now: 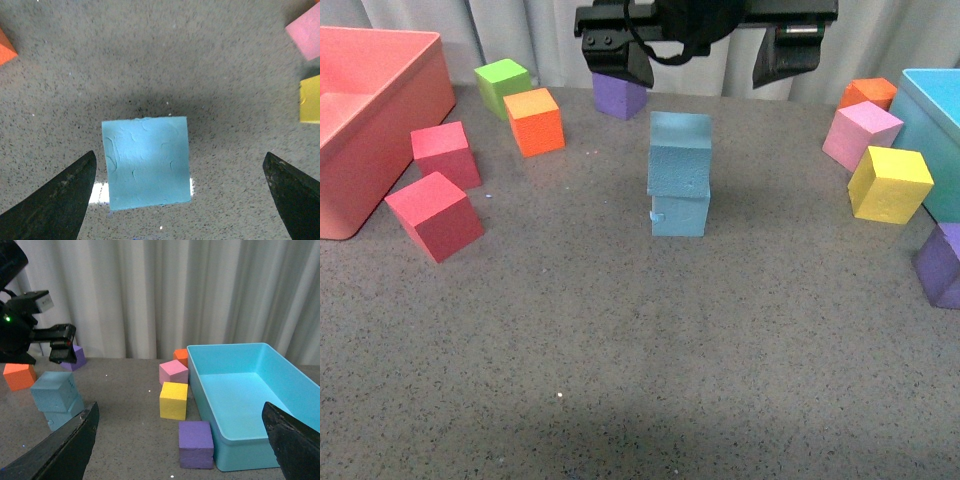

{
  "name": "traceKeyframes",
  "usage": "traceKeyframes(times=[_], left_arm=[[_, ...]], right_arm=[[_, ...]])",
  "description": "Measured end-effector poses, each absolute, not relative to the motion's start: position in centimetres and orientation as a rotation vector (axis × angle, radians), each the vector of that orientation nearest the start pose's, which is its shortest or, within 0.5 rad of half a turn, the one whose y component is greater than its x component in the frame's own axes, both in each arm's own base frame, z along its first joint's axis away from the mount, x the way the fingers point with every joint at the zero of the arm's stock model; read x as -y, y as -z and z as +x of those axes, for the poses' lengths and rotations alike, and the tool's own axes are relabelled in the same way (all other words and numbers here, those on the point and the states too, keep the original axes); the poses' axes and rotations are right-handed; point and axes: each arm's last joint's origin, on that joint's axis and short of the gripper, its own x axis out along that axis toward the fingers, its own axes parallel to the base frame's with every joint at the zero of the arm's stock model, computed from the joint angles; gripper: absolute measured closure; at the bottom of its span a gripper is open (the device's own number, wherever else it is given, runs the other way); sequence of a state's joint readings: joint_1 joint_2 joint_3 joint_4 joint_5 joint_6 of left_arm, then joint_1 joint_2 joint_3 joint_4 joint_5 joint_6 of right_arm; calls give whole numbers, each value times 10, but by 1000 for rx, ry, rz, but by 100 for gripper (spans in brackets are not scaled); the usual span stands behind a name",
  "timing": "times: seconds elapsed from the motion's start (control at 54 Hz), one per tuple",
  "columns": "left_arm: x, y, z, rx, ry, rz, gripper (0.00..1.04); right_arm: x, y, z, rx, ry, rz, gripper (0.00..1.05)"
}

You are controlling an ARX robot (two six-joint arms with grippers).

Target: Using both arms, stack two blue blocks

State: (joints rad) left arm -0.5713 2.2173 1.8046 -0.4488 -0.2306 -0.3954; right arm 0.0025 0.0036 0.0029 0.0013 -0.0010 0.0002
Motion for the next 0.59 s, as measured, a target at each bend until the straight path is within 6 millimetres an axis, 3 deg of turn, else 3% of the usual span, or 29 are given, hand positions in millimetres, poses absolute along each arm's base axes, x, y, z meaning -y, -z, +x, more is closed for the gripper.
traceKeyframes(times=[0.093,0.204,0.278,0.352,0.389,0.5,0.593], left_arm=[[233,-192,403,-436,36,60,27],[187,-183,377,-193,25,20,44],[154,-187,352,-38,17,-31,56],[128,-192,331,23,3,-42,67],[106,-191,311,36,-8,-40,79],[79,-177,277,-4,1,-19,101],[63,-171,256,-22,9,-8,101]], right_arm=[[0,-164,98,1,-5,0,10],[0,-164,98,1,-1,0,10],[0,-164,98,1,-1,0,10],[0,-164,98,1,-2,0,10],[0,-164,98,1,-2,0,10],[0,-164,98,1,-4,0,10],[0,-164,98,1,-3,0,10]])
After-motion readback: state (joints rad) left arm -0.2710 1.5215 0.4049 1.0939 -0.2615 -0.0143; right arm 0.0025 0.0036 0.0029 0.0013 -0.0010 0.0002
